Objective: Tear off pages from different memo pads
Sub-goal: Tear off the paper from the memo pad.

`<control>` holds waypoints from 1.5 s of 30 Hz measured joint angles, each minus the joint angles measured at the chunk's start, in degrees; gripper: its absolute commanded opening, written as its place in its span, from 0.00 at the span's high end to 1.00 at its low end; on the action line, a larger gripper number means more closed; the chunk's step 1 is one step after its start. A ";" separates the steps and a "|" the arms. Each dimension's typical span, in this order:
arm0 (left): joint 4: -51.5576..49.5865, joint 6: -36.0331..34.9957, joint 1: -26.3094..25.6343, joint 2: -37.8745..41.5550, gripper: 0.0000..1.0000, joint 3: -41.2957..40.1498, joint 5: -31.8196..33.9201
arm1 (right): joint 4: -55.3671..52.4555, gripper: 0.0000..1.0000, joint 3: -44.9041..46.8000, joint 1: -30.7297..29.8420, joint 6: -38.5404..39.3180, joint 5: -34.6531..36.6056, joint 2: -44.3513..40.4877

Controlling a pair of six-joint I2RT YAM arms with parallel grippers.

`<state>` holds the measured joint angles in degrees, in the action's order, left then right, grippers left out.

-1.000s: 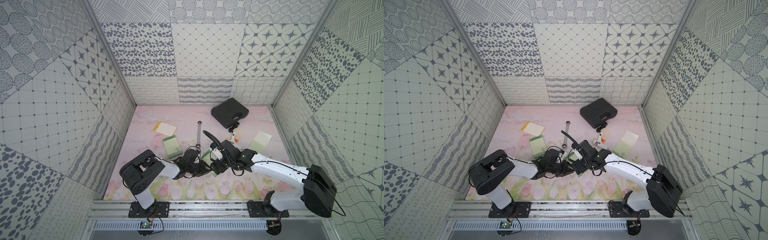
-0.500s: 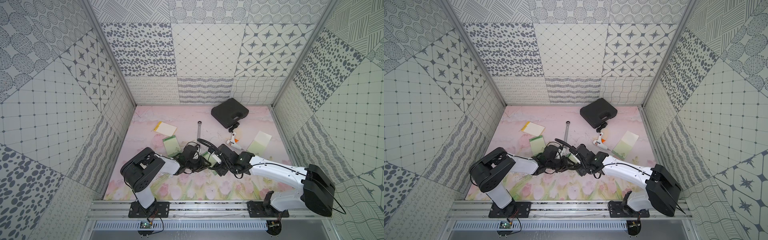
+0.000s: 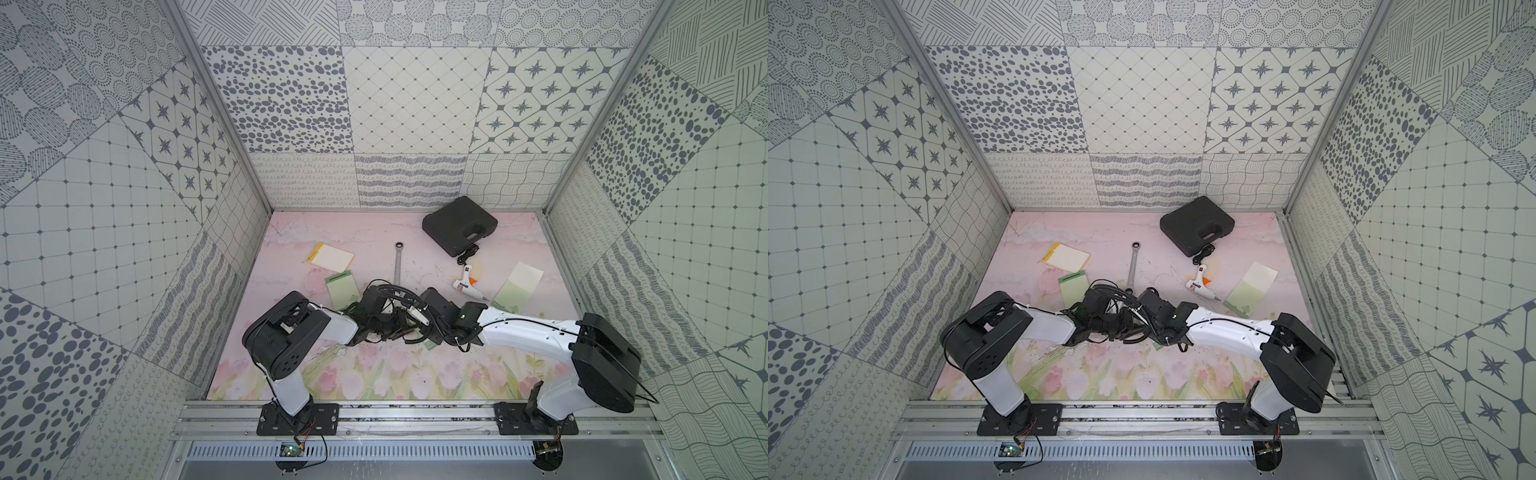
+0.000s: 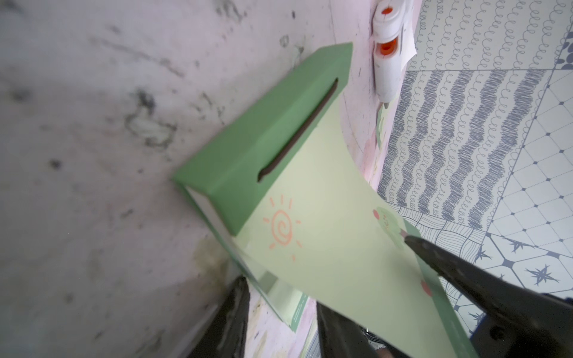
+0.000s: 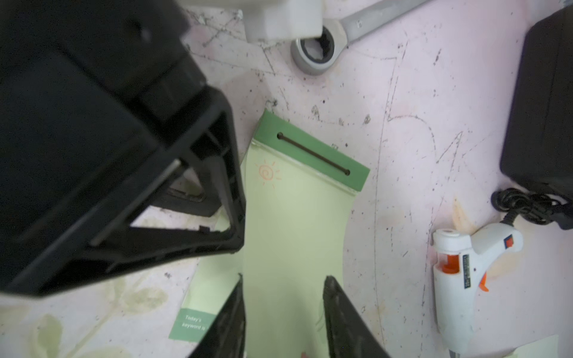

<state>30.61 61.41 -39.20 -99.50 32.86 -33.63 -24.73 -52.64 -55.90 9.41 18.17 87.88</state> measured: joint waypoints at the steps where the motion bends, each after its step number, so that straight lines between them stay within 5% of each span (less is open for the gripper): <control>1: -0.04 -0.15 0.02 0.15 0.57 -0.09 -0.07 | 0.42 0.70 -0.37 0.00 0.20 0.15 0.13; 10: -1.20 -0.59 0.28 2.29 0.45 -0.87 0.24 | 0.50 1.00 -2.21 0.00 1.99 0.57 -0.09; 28: 0.04 -0.98 -0.90 2.49 0.49 -1.40 2.16 | -4.42 1.00 -4.57 0.11 -1.75 -0.02 -4.68; 35: 5.09 0.17 -2.12 -0.13 0.64 -1.53 2.62 | -5.38 1.00 -5.01 0.15 -4.61 -0.83 -5.40; 43: 10.88 2.01 -3.74 -1.14 1.00 -2.01 2.14 | -5.88 1.00 -3.74 1.62 -6.88 -1.51 -5.81; 45: 12.20 2.54 -3.89 -1.31 1.00 -2.43 2.29 | -5.14 1.00 -2.14 2.84 -7.61 -1.86 -6.73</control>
<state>42.81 63.94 -43.09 -100.82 30.44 -31.33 -29.87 -54.78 -53.06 1.80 16.32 81.14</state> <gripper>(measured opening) 0.128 0.056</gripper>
